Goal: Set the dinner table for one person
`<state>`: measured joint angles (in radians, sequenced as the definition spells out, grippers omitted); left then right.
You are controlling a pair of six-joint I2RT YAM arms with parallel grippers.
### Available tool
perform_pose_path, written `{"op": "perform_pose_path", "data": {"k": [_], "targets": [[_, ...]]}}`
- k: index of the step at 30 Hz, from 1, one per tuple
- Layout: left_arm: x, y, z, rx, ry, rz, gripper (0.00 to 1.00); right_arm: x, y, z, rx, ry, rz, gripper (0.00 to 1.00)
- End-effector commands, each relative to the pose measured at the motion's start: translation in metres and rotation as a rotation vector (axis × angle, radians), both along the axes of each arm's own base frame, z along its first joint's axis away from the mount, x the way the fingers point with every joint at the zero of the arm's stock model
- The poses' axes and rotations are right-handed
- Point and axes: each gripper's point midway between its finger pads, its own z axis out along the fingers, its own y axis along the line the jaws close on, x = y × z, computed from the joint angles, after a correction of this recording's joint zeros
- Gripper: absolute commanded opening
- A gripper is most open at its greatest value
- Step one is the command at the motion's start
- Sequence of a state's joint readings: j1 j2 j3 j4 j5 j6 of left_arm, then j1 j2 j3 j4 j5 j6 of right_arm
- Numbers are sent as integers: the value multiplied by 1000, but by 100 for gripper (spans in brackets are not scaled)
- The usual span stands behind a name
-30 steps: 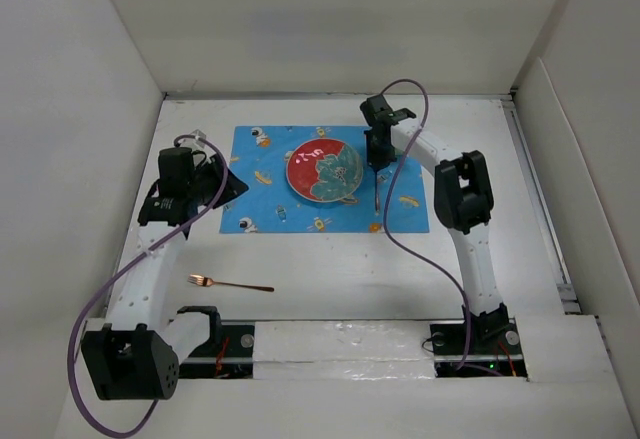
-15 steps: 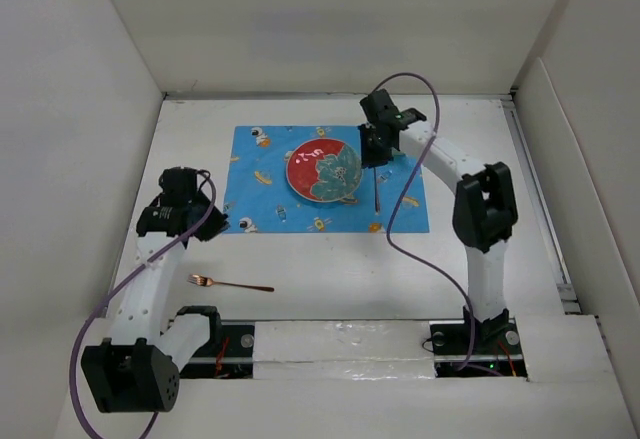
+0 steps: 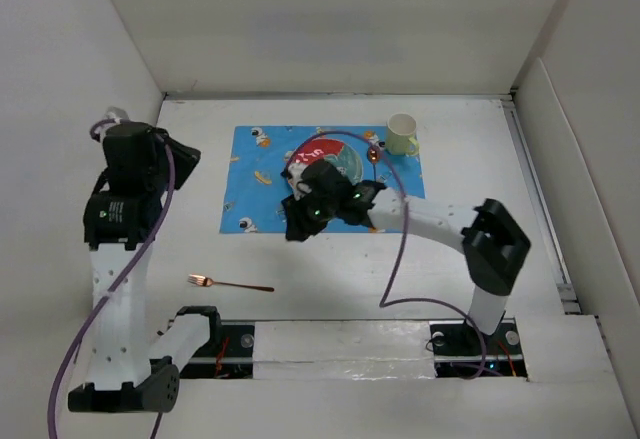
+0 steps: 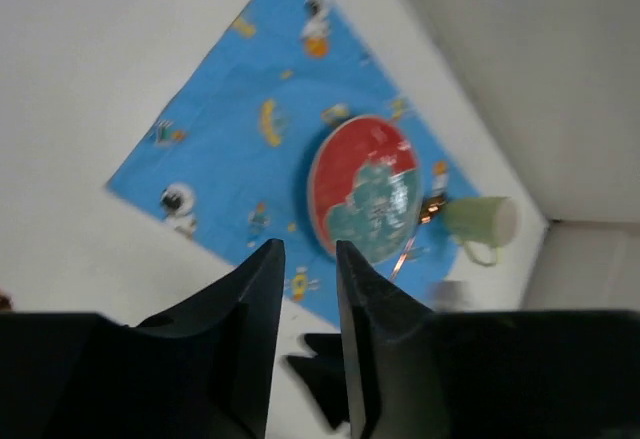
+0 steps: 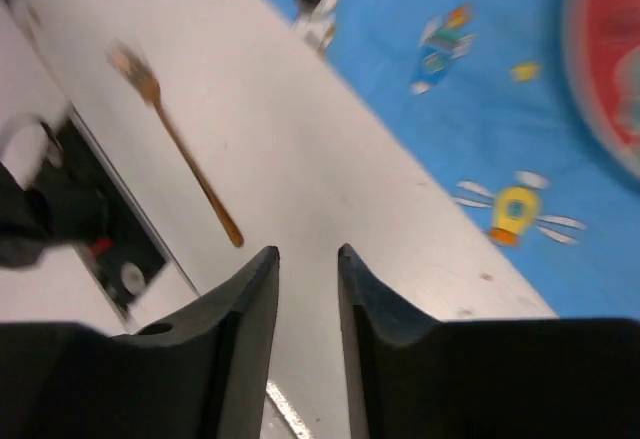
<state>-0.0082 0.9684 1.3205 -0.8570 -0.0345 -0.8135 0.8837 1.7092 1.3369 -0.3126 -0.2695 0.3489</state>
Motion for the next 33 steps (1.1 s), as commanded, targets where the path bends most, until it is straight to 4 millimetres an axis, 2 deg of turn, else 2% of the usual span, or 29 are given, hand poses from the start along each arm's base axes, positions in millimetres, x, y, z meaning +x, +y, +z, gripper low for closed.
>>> {"op": "perform_pose_path", "data": {"k": [1, 2, 3, 4, 5, 6, 7, 8, 9, 10, 12, 13, 14, 15, 18, 19, 20, 21, 22, 24, 25, 26, 27, 29, 30, 31, 33], "targets": [[3, 2, 72, 25, -186, -16, 27, -25, 58, 13, 49, -106, 176, 48], [-1, 2, 81, 43, -203, -30, 30, -29, 71, -9, 8, -107, 211, 53], [-5, 1, 98, 49, -242, -39, 30, -43, 86, -15, -1, -121, 252, 56], [-11, -1, 107, 51, -267, -55, 32, -44, 102, -6, 13, -159, 279, 59], [-15, -1, 111, 59, -277, -59, 33, -49, 111, -15, -7, -164, 302, 60], [-20, -1, 117, 69, -298, -64, 33, -61, 121, -39, -65, -169, 327, 60], [-28, -7, 123, 57, -324, -99, 34, -67, 129, -46, -82, -180, 343, 60], [-33, -8, 126, 56, -336, -107, 35, -70, 140, -42, -80, -215, 363, 61], [-37, -10, 128, 54, -346, -119, 36, -72, 143, -65, -132, -223, 368, 61], [-42, -15, 131, 43, -361, -142, 36, -85, 151, -70, -148, -249, 395, 61], [-48, -19, 131, 38, -367, -169, 37, -87, 163, -70, -153, -288, 386, 61], [-51, -25, 129, 29, -362, -202, 37, -89, 174, -80, -168, -306, 392, 61], [-51, -25, 129, 29, -362, -203, 37, -89, 174, -80, -168, -306, 393, 61], [-54, -28, 130, 30, -369, -223, 37, -92, 177, -94, -196, -313, 396, 62], [-56, -31, 125, 32, -357, -251, 37, -98, 190, -100, -201, -328, 408, 62], [-56, -31, 123, 41, -354, -254, 37, -97, 191, -114, -217, -321, 412, 62], [-56, -31, 121, 43, -351, -260, 37, -102, 196, -117, -213, -322, 420, 62], [-56, -32, 119, 43, -349, -267, 37, -98, 200, -117, -224, -359, 388, 62], [-56, -34, 119, 40, -350, -276, 37, -95, 201, -128, -240, -361, 381, 62], [-56, -38, 116, 29, -344, -302, 37, -101, 210, -132, -240, -391, 369, 61], [-57, -39, 116, 27, -343, -309, 36, -97, 211, -136, -249, -402, 348, 60], [-57, -40, 116, 26, -343, -311, 36, -100, 211, -147, -274, -413, 343, 57], [-59, -41, 116, 27, -345, -317, 36, -99, 211, -150, -292, -437, 318, 42], [-60, -43, 117, 28, -349, -329, 36, -95, 206, -158, -329, -470, 273, 28], [-60, -43, 117, 28, -349, -329, 36, -92, 203, -161, -343, -477, 260, 9], [-61, -42, 118, 29, -353, -327, 36, -90, 198, -164, -359, -477, 237, 0], [-60, -41, 119, 35, -357, -323, 36, -79, 190, -157, -378, -481, 182, 0]]}}
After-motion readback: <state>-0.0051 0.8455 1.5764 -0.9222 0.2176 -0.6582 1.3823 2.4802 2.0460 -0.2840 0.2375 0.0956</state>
